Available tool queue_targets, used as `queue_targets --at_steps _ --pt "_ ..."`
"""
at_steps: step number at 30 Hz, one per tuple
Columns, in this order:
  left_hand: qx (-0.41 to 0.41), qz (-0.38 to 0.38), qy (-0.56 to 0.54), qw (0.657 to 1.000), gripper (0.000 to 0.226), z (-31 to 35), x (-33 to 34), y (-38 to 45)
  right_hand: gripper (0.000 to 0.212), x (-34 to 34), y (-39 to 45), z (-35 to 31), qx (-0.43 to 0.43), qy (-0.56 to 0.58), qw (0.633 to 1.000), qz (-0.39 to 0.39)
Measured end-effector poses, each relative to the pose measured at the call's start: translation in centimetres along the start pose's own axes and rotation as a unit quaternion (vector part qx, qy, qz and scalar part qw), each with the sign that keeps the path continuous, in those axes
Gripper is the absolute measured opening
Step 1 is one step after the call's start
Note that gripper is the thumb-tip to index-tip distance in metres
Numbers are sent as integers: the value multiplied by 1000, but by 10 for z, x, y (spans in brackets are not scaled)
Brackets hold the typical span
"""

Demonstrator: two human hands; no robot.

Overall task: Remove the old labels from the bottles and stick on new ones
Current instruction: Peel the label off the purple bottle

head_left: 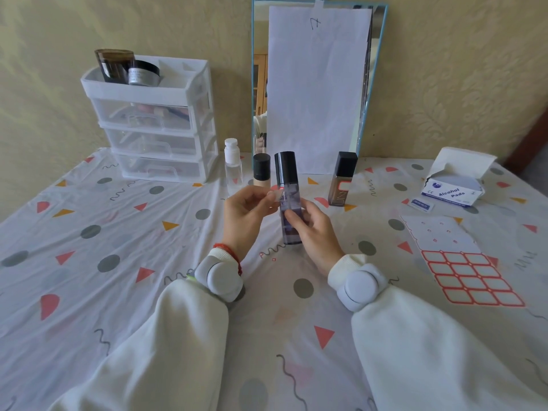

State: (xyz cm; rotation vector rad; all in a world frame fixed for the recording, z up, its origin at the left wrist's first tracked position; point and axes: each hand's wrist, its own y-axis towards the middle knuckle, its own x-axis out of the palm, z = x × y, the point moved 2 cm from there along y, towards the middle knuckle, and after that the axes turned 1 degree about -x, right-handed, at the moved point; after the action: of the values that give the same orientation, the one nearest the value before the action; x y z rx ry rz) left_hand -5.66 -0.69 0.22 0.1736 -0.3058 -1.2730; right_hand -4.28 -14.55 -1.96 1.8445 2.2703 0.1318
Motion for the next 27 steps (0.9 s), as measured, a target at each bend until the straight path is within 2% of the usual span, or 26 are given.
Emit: queue_targets --at_steps 10,21,27 --pt "-30 -3 -44 999 4 1 0 0 23 -1 -1 -2 15 26 1000 -2" --pt "-59 1 -93 994 4 1 -1 1 30 0 -1 -1 27 30 999 2" --pt "-68 -24 -156 985 13 3 -1 2 18 -2 1 -1 33 43 998 10"
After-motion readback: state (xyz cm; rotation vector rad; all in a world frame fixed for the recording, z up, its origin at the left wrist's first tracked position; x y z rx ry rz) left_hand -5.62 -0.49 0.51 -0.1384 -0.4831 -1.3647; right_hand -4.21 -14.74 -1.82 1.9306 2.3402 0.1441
